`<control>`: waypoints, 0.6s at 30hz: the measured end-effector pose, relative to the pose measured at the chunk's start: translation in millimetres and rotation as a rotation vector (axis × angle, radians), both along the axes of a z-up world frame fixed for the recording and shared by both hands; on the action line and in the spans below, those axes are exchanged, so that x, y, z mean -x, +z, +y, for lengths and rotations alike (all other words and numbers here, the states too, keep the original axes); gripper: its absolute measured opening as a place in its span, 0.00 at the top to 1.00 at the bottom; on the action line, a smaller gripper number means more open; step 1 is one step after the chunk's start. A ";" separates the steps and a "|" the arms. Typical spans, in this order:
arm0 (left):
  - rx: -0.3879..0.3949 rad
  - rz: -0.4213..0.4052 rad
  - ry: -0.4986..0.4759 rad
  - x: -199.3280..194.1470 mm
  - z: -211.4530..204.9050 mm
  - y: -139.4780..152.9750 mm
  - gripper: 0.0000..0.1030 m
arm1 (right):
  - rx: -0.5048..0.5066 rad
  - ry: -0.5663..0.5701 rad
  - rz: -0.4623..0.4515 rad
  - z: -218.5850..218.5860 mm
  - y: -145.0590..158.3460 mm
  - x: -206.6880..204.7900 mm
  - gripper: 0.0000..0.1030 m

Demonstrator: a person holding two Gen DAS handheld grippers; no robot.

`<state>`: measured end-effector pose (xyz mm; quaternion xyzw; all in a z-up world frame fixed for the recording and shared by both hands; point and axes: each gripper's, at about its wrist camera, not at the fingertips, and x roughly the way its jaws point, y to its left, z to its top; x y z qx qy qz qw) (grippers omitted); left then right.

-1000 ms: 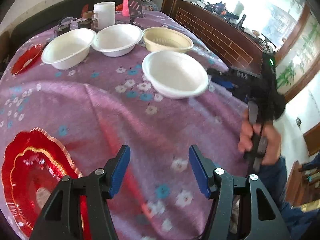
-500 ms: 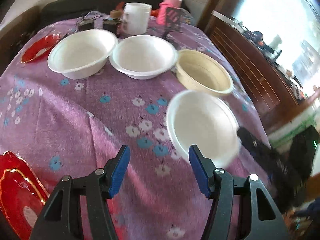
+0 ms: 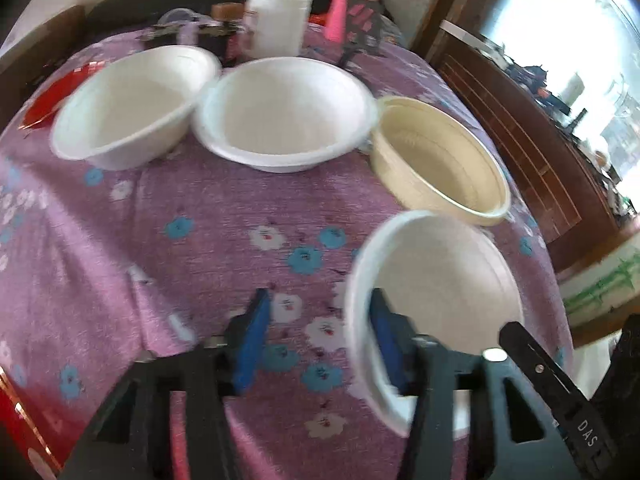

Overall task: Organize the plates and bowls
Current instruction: 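Carry the white plate toward the left gripper while the left gripper grasps its rim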

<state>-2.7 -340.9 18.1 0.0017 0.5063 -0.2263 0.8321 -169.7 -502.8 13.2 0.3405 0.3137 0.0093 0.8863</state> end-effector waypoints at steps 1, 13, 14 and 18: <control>-0.002 -0.002 -0.026 1.6 -3.8 0.0 0.75 | 0.009 0.004 -0.002 1.2 0.7 -0.2 0.85; -0.036 -0.034 -0.092 22.9 -0.8 6.7 0.88 | 0.056 0.024 0.000 9.5 5.5 4.0 0.88; -0.037 -0.033 -0.097 28.4 3.3 8.2 0.88 | 0.047 0.027 -0.001 10.2 5.8 5.9 0.89; -0.044 -0.040 -0.128 52.3 17.3 13.5 0.88 | 0.013 0.052 0.000 22.0 10.5 28.3 0.88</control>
